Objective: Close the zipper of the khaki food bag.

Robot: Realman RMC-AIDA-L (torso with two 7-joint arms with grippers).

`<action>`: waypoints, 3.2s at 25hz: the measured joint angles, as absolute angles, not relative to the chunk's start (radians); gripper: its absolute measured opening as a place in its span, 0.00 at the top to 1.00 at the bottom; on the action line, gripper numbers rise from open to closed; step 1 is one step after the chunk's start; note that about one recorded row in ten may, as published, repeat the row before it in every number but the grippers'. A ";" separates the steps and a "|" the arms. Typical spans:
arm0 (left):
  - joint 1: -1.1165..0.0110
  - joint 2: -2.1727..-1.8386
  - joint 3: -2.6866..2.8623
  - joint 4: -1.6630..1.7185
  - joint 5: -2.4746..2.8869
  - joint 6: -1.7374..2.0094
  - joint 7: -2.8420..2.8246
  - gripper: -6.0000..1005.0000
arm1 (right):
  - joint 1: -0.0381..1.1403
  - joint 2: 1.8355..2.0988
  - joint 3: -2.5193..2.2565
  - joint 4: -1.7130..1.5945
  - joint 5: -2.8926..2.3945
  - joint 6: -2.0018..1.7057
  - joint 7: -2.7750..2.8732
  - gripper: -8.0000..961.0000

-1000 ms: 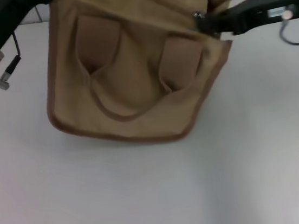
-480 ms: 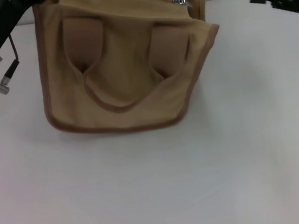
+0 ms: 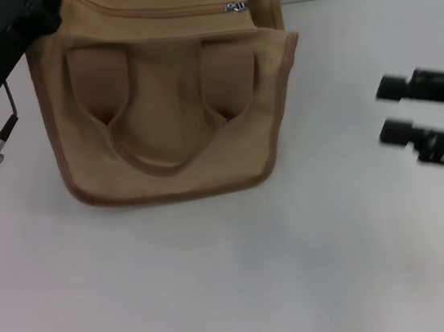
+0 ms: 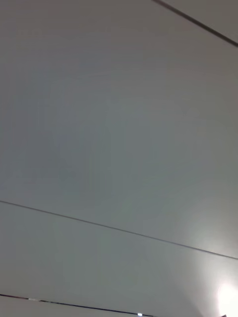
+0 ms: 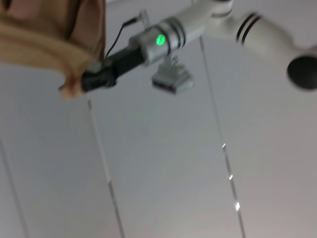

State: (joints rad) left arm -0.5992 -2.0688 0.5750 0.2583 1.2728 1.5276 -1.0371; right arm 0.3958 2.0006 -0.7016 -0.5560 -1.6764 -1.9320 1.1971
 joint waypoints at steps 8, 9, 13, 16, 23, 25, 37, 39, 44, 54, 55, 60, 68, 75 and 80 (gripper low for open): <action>-0.569 -2.068 0.573 0.264 1.286 1.522 -1.043 0.83 | 0.394 2.041 -0.695 -0.543 -1.793 -1.924 1.115 0.36; -0.565 -2.068 0.570 0.264 1.286 1.521 -1.046 0.81 | 0.394 2.043 -0.695 -0.540 -1.793 -1.923 1.113 0.35; -0.545 -2.066 0.564 0.269 1.284 1.524 -1.066 0.67 | 0.394 2.050 -0.699 -0.535 -1.794 -1.922 1.104 0.33; -0.511 -2.056 0.569 0.307 1.286 1.544 -1.115 0.53 | 0.396 2.056 -0.700 -0.533 -1.795 -1.913 1.103 0.33; -0.459 -2.029 0.632 0.455 1.368 1.598 -1.245 0.33 | 0.400 2.063 -0.703 -0.530 -1.800 -1.880 1.103 0.33; -0.448 -2.013 0.647 0.492 1.401 1.609 -1.288 0.28 | 0.404 2.063 -0.704 -0.528 -1.800 -1.878 1.103 0.33; -0.377 -1.929 0.641 0.661 1.594 1.775 -1.379 0.22 | 0.409 2.065 -0.718 -0.522 -1.805 -1.873 1.105 0.33; -0.371 -1.927 0.641 0.674 1.595 1.825 -1.376 0.22 | 0.414 2.065 -0.719 -0.522 -1.817 -1.870 1.104 0.33; -0.368 -1.926 0.646 0.699 1.607 1.931 -1.353 0.22 | 0.429 2.068 -0.720 -0.520 -1.847 -1.867 1.103 0.33; -0.368 -1.924 0.658 0.700 1.610 1.988 -1.344 0.22 | 0.430 2.073 -0.721 -0.515 -1.854 -1.872 1.083 0.33; -0.367 -1.926 0.680 0.701 1.610 1.996 -1.335 0.22 | 0.430 2.074 -0.724 -0.512 -1.854 -1.876 1.074 0.33; -0.354 -1.942 0.853 0.710 1.609 2.008 -1.244 0.22 | 0.431 2.075 -0.760 -0.492 -1.855 -1.872 1.049 0.33; -0.348 -1.987 1.058 0.699 1.658 1.976 -1.151 0.22 | 0.439 2.077 -0.793 -0.460 -1.855 -1.867 1.010 0.33; -0.342 -2.016 0.960 0.653 1.762 1.954 -1.117 0.22 | 0.440 2.078 -0.826 -0.442 -1.855 -1.867 0.985 0.33; -0.340 -2.010 0.948 0.634 1.767 1.940 -1.120 0.22 | 0.445 2.080 -0.842 -0.436 -1.854 -1.865 0.980 0.33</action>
State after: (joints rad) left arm -0.3401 -2.0101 0.9477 0.6338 1.7671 1.9404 -1.1197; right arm 0.4446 2.0797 -0.8425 -0.4364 -1.8542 -1.8648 0.9804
